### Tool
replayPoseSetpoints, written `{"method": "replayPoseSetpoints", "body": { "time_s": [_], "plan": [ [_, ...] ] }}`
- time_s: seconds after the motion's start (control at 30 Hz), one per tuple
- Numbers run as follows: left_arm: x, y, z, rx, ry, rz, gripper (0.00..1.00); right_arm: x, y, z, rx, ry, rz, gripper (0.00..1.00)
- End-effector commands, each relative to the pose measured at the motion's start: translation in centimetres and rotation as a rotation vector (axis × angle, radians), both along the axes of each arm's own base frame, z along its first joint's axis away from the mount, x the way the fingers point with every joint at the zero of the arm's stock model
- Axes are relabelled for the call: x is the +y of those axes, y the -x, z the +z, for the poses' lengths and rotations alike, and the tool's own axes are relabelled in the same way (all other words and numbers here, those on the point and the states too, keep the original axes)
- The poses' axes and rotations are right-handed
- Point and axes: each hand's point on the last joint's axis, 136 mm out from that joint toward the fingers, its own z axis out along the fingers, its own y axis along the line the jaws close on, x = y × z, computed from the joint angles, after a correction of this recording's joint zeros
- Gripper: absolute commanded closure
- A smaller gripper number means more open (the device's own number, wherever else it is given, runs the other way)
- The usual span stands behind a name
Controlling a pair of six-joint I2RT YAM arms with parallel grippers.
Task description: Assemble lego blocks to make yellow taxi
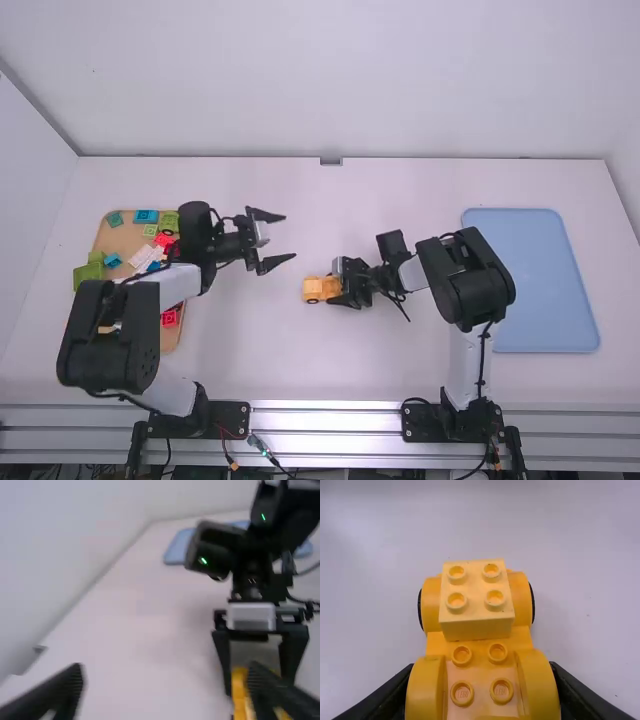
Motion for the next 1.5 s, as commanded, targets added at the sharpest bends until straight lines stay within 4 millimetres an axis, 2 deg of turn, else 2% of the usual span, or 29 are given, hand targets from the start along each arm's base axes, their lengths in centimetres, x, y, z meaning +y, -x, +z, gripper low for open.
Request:
{"method": "replayPoseSetpoints", "body": {
  "time_s": [0.0,0.1,0.23,0.3,0.4,0.53,0.57,0.63,0.67,0.73,0.83,0.93,1.07,1.2,1.23,1.3,1.4,1.47],
  "plan": [
    [1.3,-0.1,1.4,0.112,0.077,0.042,0.01,-0.2,0.8,-0.9,0.032,0.020,-0.002,0.36],
    [2.8,-0.3,2.0,0.121,0.094,0.076,0.01,-0.2,0.7,-0.9,0.031,0.024,-0.004,0.32],
    [4.2,-0.7,1.8,0.137,0.097,0.119,0.01,-0.2,0.5,-0.9,0.049,0.024,-0.023,0.05],
    [4.5,-0.7,1.6,0.150,0.099,0.128,0.01,-0.2,0.0,-0.9,0.073,0.032,-0.058,0.01],
    [4.8,-0.8,1.3,0.171,0.100,0.142,0.01,-0.6,-0.6,-0.4,0.103,0.033,-0.099,0.01],
    [6.3,-2.5,0.0,0.280,0.106,0.302,0.01,-2.3,-1.3,1.9,0.132,0.090,-0.176,0.01],
    [7.5,-3.6,-0.6,0.376,0.142,0.422,0.01,-3.7,-1.5,3.1,0.121,0.150,-0.217,0.01],
    [7.9,-4.0,-1.0,0.433,0.167,0.475,0.01,-4.5,-1.6,3.8,0.099,0.191,-0.240,0.01],
    [8.6,-4.4,-1.7,0.500,0.191,0.543,0.01,-5.9,-1.8,4.8,0.065,0.257,-0.280,0.01],
    [8.8,-4.2,-2.5,0.554,0.192,0.574,0.01,-7.5,-2.3,6.1,0.016,0.328,-0.340,0.01],
    [8.7,-3.6,-3.6,0.619,0.186,0.578,0.01,-8.7,-3.0,7.9,-0.050,0.370,-0.395,0.01],
    [8.9,-3.3,-4.3,0.671,0.191,0.593,0.01,-9.2,-3.8,9.0,-0.109,0.382,-0.428,0.01],
    [10.4,-3.7,-4.7,0.762,0.262,0.692,0.01,-9.5,-5.0,9.9,-0.178,0.392,-0.464,0.01],
    [15.1,-4.5,-6.6,0.906,0.365,1.004,0.01,-9.2,-5.9,10.6,-0.226,0.368,-0.472,0.01],
    [16.8,-4.2,-7.5,0.972,0.365,1.115,0.01,-9.0,-6.1,10.8,-0.240,0.361,-0.472,0.01],
    [18.8,-3.5,-8.2,1.042,0.315,1.237,0.01,-8.9,-6.6,11.2,-0.256,0.344,-0.487,0.01],
    [21.8,-2.8,-8.1,1.133,0.196,1.443,0.01,-8.8,-7.7,12.2,-0.255,0.300,-0.545,0.01],
    [22.8,-2.8,-7.6,1.158,0.179,1.507,0.01,-8.7,-7.9,12.4,-0.255,0.290,-0.556,0.01]
  ]
}}
